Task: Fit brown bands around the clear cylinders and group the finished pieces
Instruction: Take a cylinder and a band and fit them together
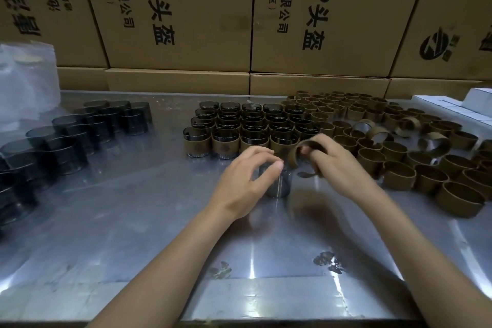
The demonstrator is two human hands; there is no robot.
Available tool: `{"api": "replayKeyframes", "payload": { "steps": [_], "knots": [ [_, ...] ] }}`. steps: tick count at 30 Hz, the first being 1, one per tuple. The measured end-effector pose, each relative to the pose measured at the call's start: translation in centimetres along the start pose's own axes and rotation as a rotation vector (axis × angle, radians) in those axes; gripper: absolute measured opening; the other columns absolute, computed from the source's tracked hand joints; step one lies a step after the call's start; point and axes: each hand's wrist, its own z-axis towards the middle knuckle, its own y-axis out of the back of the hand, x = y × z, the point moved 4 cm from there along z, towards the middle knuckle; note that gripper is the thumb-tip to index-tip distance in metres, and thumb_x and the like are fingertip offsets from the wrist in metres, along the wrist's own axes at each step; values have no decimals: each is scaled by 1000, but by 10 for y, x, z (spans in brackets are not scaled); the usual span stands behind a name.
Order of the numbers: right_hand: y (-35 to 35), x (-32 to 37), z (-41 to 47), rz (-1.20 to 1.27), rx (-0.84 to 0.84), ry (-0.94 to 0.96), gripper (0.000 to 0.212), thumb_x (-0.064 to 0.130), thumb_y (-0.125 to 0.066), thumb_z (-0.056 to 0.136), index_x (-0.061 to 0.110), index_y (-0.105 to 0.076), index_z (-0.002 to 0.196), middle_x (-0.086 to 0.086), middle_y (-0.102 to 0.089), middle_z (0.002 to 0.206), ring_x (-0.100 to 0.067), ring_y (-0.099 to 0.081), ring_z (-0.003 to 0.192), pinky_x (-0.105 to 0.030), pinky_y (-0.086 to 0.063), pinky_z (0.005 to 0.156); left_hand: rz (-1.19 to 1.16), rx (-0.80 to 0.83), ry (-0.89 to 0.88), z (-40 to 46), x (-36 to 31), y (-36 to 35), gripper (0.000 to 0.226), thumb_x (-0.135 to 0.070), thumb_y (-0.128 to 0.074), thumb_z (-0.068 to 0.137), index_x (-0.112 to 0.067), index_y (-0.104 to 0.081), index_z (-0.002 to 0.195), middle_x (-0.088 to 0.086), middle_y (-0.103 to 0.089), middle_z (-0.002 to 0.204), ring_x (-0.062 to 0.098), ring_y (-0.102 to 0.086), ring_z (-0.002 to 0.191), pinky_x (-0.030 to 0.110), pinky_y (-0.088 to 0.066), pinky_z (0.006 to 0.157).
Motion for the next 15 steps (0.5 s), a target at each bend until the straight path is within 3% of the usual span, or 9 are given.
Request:
{"api": "replayKeyframes", "payload": {
  "steps": [3,5,9,12,15],
  "knots": [
    [-15,16,-3,-30,-70,123,15,26,-41,92,31,-55,89,11,-63,81,-10,-57,80,-38,-44,72,-104,-65,0,-1,-2,3,55,-61,-34,86,-21,-69,102,-10,-60,106,0,-54,105,18,-41,89],
    [-21,21,-7,-14,-76,167,17,33,-37,86,32,-53,88,12,-63,79,-7,-57,79,-39,-45,72,-185,-66,39,0,-1,2,55,-62,-35,85,-24,-65,110,-9,-59,110,-3,-52,108,12,-37,91],
    [-27,21,-7,3,-82,202,19,37,-33,82,32,-52,87,16,-62,74,-5,-57,74,-37,-43,67,-182,49,120,1,-1,-8,53,-54,-30,91,-25,-59,124,-16,-55,117,-13,-40,115,14,-26,101],
    [-31,21,-5,41,-106,202,21,40,-34,83,32,-53,87,18,-63,76,-5,-59,78,-39,-46,72,-126,104,133,-2,0,-14,48,-41,-17,103,-18,-57,116,-16,-52,103,-24,-32,102,3,-19,92],
    [-36,22,-9,108,-137,228,24,46,-36,87,30,-54,89,14,-65,80,-5,-61,79,-41,-50,72,-142,83,169,-3,3,-15,51,-39,-12,103,-15,-55,115,-6,-55,108,-7,-36,105,1,-21,88]
  ]
}}
